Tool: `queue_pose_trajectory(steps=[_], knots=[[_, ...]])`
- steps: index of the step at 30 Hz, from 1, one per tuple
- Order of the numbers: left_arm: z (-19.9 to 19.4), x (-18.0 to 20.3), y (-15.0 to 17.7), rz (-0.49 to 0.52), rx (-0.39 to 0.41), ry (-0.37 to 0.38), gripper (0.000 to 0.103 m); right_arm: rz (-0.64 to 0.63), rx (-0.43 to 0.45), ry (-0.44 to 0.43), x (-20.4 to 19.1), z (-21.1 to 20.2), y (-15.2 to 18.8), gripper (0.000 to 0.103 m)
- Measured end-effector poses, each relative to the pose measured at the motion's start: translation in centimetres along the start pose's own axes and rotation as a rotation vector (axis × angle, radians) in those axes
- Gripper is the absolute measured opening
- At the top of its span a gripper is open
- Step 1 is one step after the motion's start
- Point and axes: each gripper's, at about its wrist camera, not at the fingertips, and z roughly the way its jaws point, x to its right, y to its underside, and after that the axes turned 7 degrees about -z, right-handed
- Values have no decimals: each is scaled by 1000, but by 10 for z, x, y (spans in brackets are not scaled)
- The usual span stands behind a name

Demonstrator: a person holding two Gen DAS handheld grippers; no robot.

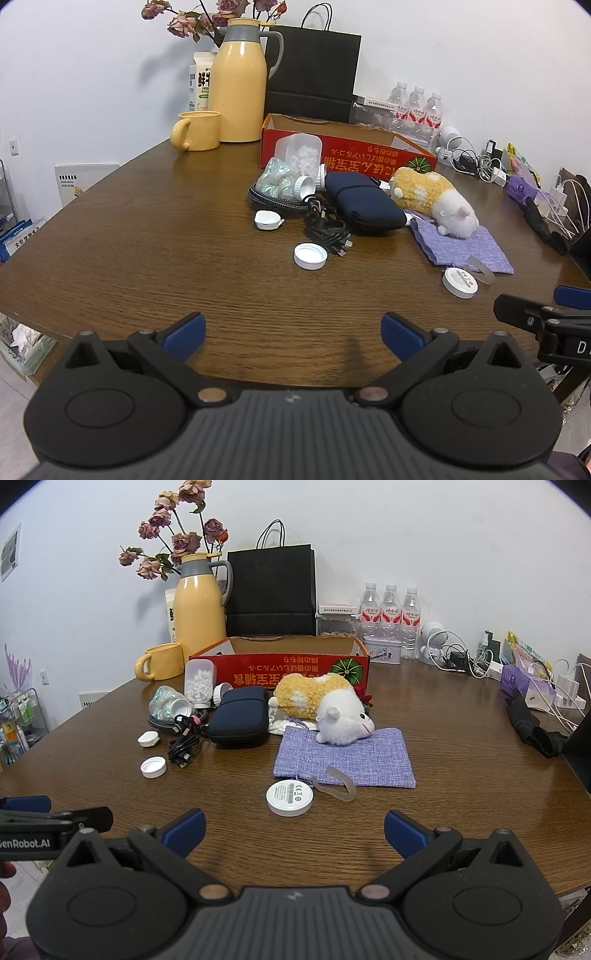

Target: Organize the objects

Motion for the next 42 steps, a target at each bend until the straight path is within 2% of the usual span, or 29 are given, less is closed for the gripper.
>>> queue_pose_trajectory(steps=[12, 42], knots=[[0, -2, 2, -3, 12, 20, 103, 0, 0, 0, 1, 0, 1, 103], [-2, -2, 5, -5, 38, 11, 103, -2, 0, 2, 1, 0, 1, 103]])
